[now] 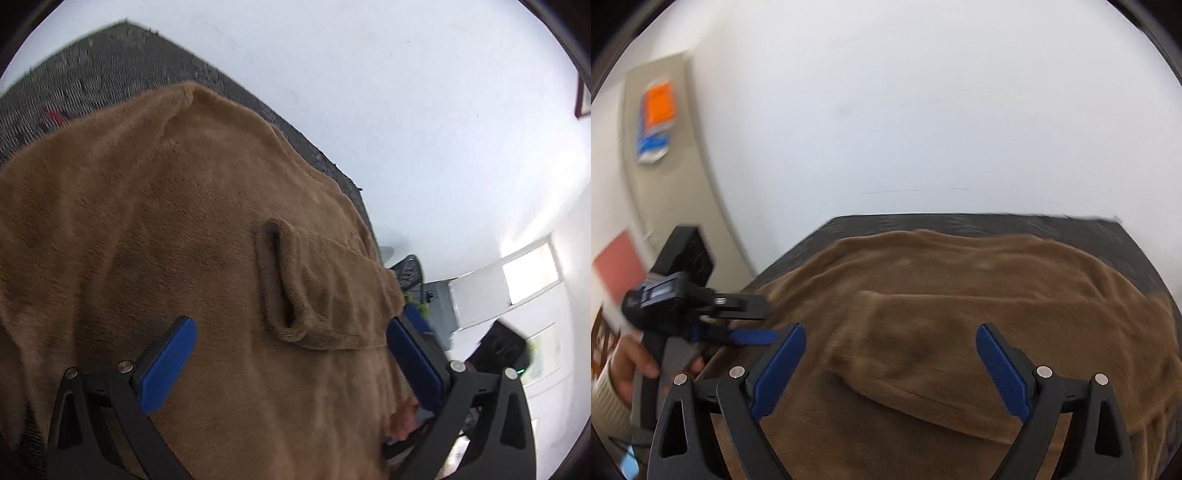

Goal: Fold clothes
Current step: 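Lower the blanket corner onto the blanket and release it with the right gripper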

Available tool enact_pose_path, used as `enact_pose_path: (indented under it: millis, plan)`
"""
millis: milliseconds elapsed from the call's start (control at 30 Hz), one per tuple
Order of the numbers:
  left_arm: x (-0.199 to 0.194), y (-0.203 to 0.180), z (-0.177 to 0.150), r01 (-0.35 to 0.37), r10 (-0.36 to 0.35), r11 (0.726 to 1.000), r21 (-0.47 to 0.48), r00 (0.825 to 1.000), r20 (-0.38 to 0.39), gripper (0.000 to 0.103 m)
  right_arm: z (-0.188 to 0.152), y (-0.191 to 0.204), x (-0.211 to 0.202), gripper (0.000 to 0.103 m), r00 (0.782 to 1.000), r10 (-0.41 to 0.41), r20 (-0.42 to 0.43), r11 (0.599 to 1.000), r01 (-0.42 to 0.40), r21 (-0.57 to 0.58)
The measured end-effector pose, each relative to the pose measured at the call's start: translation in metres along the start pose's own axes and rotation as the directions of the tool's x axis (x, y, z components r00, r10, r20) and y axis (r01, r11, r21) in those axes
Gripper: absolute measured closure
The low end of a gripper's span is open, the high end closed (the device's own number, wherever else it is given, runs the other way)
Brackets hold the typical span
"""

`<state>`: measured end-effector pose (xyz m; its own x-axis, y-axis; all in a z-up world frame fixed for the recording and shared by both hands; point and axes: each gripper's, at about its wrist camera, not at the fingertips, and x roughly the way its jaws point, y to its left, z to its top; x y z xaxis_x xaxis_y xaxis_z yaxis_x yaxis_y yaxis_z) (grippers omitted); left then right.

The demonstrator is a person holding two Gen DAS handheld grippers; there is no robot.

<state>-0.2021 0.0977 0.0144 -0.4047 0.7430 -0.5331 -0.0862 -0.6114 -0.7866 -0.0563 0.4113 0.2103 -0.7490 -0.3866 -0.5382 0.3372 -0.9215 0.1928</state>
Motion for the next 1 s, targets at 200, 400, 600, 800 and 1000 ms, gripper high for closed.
enact_pose_path:
  millis: [200, 400, 600, 800, 1000]
  plan:
    - [0.023, -0.01, 0.003, 0.037, -0.039, 0.998, -0.05, 0.998, -0.04, 0.0, -0.012, -0.026, -0.006, 0.008, 0.998, -0.059, 0.017, 0.997, 0.058, 0.055]
    - [0.038, -0.024, 0.009, 0.049, -0.05, 0.999, -0.018, 0.997, -0.058, 0.0, -0.017, -0.04, -0.004, 0.008, 0.999, -0.05, 0.016, 0.993, 0.048, 0.104]
    - [0.054, -0.028, 0.019, 0.05, -0.05, 0.999, -0.001, 0.995, -0.084, 0.0, -0.02, -0.048, 0.001, 0.008, 1.0, -0.031, 0.002, 0.989, 0.03, 0.146]
    - [0.069, -0.023, 0.021, 0.028, -0.029, 1.0, -0.01, 0.991, -0.128, 0.006, -0.021, -0.053, 0.002, 0.008, 1.0, -0.018, -0.017, 0.984, 0.021, 0.179]
    - [0.076, -0.018, 0.022, 0.008, -0.008, 1.0, -0.002, 0.988, -0.157, 0.039, -0.022, -0.061, 0.006, 0.008, 0.999, -0.008, -0.044, 0.977, 0.017, 0.212]
